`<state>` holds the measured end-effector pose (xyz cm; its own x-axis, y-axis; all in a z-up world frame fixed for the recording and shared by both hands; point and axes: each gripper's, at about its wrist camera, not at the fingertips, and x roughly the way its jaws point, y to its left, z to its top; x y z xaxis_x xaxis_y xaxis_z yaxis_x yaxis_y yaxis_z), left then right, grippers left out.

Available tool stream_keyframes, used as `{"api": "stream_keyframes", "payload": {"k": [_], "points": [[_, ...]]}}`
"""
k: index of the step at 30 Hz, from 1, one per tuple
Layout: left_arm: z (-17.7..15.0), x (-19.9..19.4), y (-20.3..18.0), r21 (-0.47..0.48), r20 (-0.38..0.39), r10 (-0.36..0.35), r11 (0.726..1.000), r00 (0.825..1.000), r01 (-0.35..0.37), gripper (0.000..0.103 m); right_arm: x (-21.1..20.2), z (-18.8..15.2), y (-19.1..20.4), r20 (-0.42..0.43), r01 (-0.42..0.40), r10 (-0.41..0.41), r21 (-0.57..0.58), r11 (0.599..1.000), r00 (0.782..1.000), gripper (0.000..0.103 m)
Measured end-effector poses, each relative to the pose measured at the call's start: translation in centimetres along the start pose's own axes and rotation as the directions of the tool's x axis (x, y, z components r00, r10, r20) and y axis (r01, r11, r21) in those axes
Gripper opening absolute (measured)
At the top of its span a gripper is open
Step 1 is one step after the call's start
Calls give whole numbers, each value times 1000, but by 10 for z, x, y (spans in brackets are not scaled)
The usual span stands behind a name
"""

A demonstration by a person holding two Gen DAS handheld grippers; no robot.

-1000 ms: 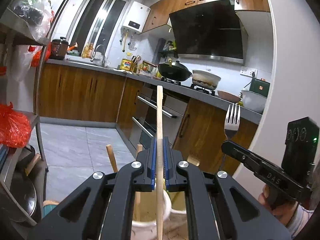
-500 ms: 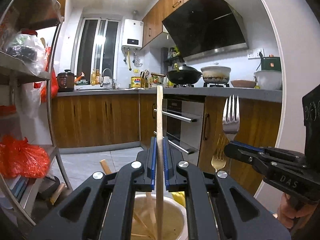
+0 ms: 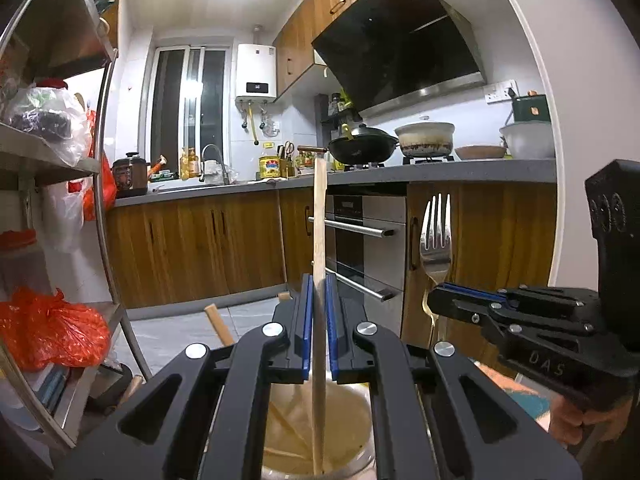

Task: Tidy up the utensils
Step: 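Carry the fork to the short pot while the left tool carries the chopstick to the tall pot, then lower the fork into the short pot while the left tool drops the chopstick in the tall pot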

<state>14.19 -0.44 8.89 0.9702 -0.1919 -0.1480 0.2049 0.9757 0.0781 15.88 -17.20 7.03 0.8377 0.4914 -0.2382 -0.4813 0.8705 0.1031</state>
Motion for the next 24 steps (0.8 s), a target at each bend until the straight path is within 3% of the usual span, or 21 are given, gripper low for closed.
{"api": "stream_keyframes", "payload": {"k": [12,21,24], "points": [[-16,-26,4,82,-64,24,996,998,-19,6,2,-20,4,-71,-4,3,-16,1000,997,4],[-22,-24,3,95,-125,25,995,992,-13,7,5,-31,8,-129,12,-15,-22,1000,991,5],[-20,-26,1,95,-123,15,995,992,-4,19,6,-32,6,-144,20,-21,-10,1000,989,5]]}}
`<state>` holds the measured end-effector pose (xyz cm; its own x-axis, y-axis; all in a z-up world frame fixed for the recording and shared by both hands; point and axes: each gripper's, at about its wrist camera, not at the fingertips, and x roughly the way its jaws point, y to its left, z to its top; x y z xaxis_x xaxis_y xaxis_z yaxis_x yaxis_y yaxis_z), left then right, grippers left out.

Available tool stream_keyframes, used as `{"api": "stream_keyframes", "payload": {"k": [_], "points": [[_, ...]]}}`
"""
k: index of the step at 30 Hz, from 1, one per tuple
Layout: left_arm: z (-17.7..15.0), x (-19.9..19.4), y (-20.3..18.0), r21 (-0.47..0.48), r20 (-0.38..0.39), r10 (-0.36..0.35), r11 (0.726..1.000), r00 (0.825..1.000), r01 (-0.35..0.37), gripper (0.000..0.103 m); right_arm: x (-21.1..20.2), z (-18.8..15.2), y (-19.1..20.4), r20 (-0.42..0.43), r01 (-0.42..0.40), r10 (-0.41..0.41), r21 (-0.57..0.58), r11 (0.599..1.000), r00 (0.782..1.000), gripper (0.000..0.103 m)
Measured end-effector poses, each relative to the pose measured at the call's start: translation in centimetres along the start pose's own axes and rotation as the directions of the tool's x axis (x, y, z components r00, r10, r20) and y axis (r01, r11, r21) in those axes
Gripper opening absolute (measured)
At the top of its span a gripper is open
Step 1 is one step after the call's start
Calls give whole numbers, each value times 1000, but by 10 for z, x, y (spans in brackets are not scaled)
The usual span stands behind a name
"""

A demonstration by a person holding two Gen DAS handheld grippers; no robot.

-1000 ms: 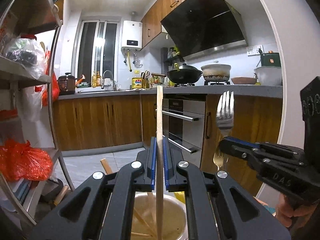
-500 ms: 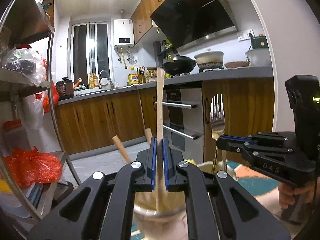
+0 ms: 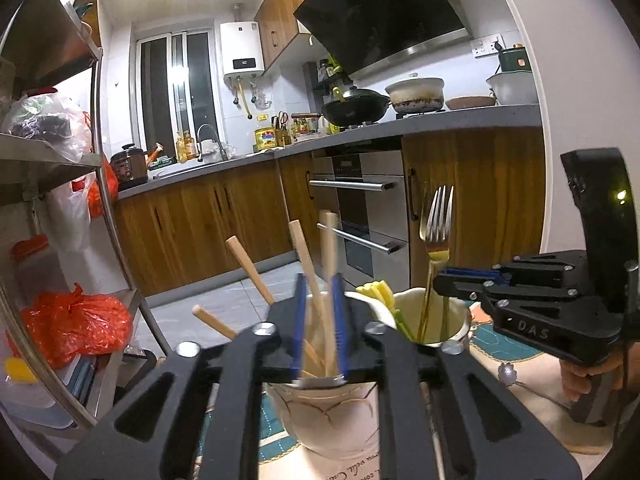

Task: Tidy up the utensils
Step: 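Lower the fork into the short pot while the left tool drops the chopstick in the tall pot, then open both tools and withdraw them toward the remaining silver spoon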

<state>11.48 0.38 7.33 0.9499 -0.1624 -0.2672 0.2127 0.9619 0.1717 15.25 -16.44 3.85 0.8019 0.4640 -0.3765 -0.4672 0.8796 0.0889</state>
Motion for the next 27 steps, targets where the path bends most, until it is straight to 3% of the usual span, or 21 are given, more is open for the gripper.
{"api": "stream_keyframes", "payload": {"k": [6,11,13,18,21,27], "points": [[4,-8,-3,2,8,-4,1000,1000,4,22,-4,-1,-1,-12,8,-8,11,1000,1000,5],[5,-16,-3,-16,6,-4,1000,1000,4,24,-16,2,-1,12,19,-20,17,1000,1000,12],[6,-20,-4,-16,5,-3,1000,1000,3,25,-24,4,-2,24,27,-28,22,999,999,24],[7,-33,-5,-23,5,-5,1000,1000,5,33,-44,5,-6,47,44,-46,46,998,998,42],[7,-44,-7,-30,10,-10,999,1000,10,47,-57,3,-10,51,54,-57,60,997,997,69],[4,-72,-9,-71,31,5,997,1000,-2,90,-87,-2,-10,63,82,-85,37,996,994,95]]}}
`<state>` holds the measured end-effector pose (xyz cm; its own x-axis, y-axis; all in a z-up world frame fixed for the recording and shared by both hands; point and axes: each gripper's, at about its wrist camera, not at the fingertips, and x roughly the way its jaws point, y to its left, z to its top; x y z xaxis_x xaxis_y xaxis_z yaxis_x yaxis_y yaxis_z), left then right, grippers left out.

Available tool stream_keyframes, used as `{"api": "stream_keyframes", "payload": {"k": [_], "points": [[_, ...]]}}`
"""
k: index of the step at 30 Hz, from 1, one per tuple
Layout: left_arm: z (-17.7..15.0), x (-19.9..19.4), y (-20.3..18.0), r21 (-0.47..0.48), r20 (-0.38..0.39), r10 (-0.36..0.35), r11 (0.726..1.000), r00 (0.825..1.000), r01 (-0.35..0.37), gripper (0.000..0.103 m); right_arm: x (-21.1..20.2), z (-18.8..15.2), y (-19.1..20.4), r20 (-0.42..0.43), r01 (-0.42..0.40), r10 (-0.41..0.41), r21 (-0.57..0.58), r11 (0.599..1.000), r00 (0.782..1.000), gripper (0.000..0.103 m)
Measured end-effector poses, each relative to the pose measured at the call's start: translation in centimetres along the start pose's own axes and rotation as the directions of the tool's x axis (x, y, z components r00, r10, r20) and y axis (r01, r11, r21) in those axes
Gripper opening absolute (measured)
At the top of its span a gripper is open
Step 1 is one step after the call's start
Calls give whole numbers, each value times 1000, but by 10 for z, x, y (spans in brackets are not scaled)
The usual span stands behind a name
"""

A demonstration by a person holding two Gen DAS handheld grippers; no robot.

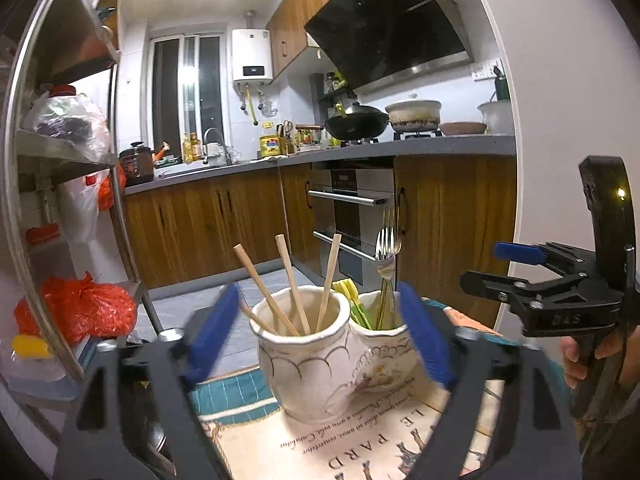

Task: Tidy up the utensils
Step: 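Open both tools and withdraw them toward the remaining silver spoon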

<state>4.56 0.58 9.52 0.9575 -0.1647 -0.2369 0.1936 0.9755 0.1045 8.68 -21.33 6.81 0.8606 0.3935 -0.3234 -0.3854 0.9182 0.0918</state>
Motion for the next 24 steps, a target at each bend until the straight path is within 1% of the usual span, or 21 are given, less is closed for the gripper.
{"api": "stream_keyframes", "payload": {"k": [1,3,7,11,13,16,19,24], "points": [[-2,-7,0,-16,6,6,1000,1000,-5,98,-4,-1,-1,-1,2,-2,-1,1000,1000,96],[-5,-15,1,-36,8,3,999,1000,-3,98,-13,-5,-3,-8,12,-12,-6,1000,1000,97],[-16,-31,-2,-60,-14,1,998,1000,-2,98,-27,-16,-8,-29,55,-56,-17,998,998,98],[-31,-39,-8,-102,-47,-21,995,999,16,98,-32,-31,-16,-83,86,-86,-4,996,993,98],[-39,-41,-12,-106,-60,-29,994,998,22,98,-31,-40,-21,-116,97,-95,11,995,989,98],[-54,-40,-20,-94,-93,-43,995,995,34,98,-25,-52,-25,-171,119,-115,12,993,978,98],[-65,-32,-27,-83,-145,-35,996,989,23,98,-19,-62,-25,-218,136,-132,1,991,967,98],[-77,-22,-24,-99,-200,-42,995,979,22,98,-7,-73,-17,-281,159,-168,-55,986,945,98]]}}
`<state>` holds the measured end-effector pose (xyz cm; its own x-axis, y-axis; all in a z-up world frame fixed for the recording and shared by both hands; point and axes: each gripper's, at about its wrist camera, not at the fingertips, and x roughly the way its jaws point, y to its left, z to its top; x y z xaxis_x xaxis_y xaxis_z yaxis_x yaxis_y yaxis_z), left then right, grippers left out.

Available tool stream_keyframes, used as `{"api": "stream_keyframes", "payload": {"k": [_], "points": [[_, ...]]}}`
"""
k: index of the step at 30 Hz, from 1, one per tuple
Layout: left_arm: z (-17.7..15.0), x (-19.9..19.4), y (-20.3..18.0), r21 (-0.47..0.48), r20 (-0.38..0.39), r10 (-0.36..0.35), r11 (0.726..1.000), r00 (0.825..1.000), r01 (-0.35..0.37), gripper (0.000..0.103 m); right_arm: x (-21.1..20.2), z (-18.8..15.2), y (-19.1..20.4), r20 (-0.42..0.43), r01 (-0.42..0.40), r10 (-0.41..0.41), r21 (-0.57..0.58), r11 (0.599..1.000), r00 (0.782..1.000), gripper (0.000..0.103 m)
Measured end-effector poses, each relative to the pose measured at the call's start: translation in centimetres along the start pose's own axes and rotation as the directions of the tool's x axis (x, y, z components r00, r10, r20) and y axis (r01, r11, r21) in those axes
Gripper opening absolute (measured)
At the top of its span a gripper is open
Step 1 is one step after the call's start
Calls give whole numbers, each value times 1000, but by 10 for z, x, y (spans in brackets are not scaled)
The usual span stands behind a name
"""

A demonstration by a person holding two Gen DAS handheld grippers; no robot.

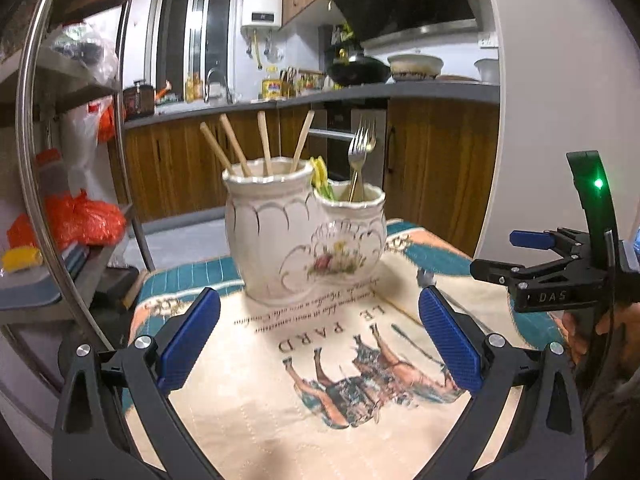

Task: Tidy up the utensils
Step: 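Open both tools and withdraw them toward the remaining silver spoon, then lower the right tool over the silver spoon handle and close on it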

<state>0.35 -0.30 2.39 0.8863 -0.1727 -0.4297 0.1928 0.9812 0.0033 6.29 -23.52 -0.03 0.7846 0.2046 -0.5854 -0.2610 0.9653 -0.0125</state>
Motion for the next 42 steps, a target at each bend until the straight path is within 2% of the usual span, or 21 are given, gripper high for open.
{"api": "stream_keyframes", "payload": {"k": [9,15,17,18,20,21,28,33,36,42], "points": [[-2,7,17,-81,-41,-10,997,999,7,98,30,-4,9,-111,51,-56,-49,997,992,98],[-2,11,21,-108,-61,-12,994,998,5,98,46,-1,15,-177,31,-43,-67,997,983,98],[-3,13,21,-111,-68,-10,994,998,2,98,50,-2,16,-195,19,-33,-71,997,980,95],[-3,13,21,-111,-71,-7,994,997,-1,98,51,-2,17,-203,11,-25,-72,997,979,93],[-2,16,21,-111,-83,2,994,997,-12,98,53,-3,17,-210,5,-20,-71,997,977,76],[-3,16,21,-111,-86,4,994,996,-14,98,55,-4,17,-221,2,-18,-71,997,975,63],[-2,16,21,-109,-85,8,994,996,-17,98,54,-6,27,-232,-76,54,-87,993,971,25],[-2,15,19,-104,-82,33,994,996,-41,98,54,-6,16,-237,-116,108,-19,993,966,23],[1,16,12,-93,-99,13,995,995,-22,98,53,-5,14,-230,-130,121,-25,991,966,23],[9,25,-16,-33,-137,39,999,990,-43,98,54,-6,10,-232,-194,189,3,981,954,6]]}}
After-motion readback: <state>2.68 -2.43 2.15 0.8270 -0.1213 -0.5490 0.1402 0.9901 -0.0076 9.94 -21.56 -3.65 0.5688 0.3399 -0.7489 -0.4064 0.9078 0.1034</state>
